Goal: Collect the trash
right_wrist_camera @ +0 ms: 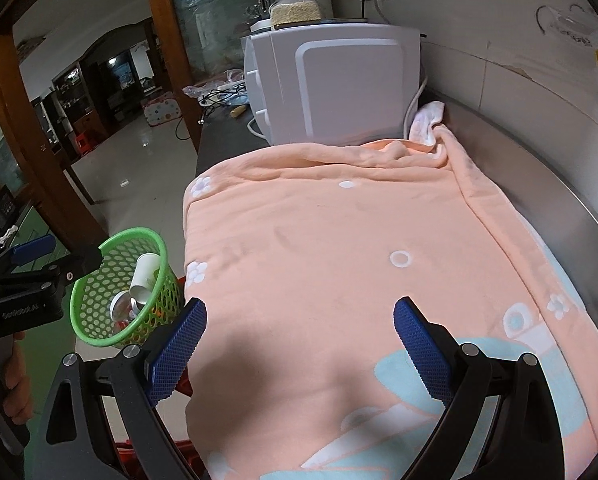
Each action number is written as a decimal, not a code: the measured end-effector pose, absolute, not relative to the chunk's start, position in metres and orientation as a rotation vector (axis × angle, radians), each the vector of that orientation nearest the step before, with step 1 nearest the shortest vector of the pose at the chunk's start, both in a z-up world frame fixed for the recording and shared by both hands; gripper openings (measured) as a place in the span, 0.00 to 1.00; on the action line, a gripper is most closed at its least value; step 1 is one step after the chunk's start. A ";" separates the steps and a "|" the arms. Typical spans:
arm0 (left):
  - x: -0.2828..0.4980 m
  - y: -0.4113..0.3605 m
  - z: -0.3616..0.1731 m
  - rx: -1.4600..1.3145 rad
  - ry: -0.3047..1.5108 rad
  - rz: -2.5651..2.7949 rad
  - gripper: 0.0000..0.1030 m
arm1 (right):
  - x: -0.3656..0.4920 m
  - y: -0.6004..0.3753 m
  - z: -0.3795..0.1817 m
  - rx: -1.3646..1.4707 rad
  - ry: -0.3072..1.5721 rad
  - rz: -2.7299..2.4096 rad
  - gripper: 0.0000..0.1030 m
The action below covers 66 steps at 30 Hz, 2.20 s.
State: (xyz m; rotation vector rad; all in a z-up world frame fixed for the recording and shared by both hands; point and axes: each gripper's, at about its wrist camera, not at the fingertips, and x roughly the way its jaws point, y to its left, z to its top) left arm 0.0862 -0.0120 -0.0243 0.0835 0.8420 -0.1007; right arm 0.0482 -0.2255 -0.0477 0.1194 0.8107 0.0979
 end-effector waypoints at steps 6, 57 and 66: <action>0.083 -0.010 -0.024 0.111 0.833 -0.087 0.95 | 0.045 -0.229 -0.044 0.121 0.799 0.091 0.89; 0.051 0.002 -0.045 0.025 0.894 0.001 0.95 | 0.040 -0.223 -0.039 0.113 0.789 0.147 0.90; 0.050 0.002 -0.046 0.020 0.894 0.006 0.95 | 0.041 -0.223 -0.040 0.113 0.792 0.148 0.90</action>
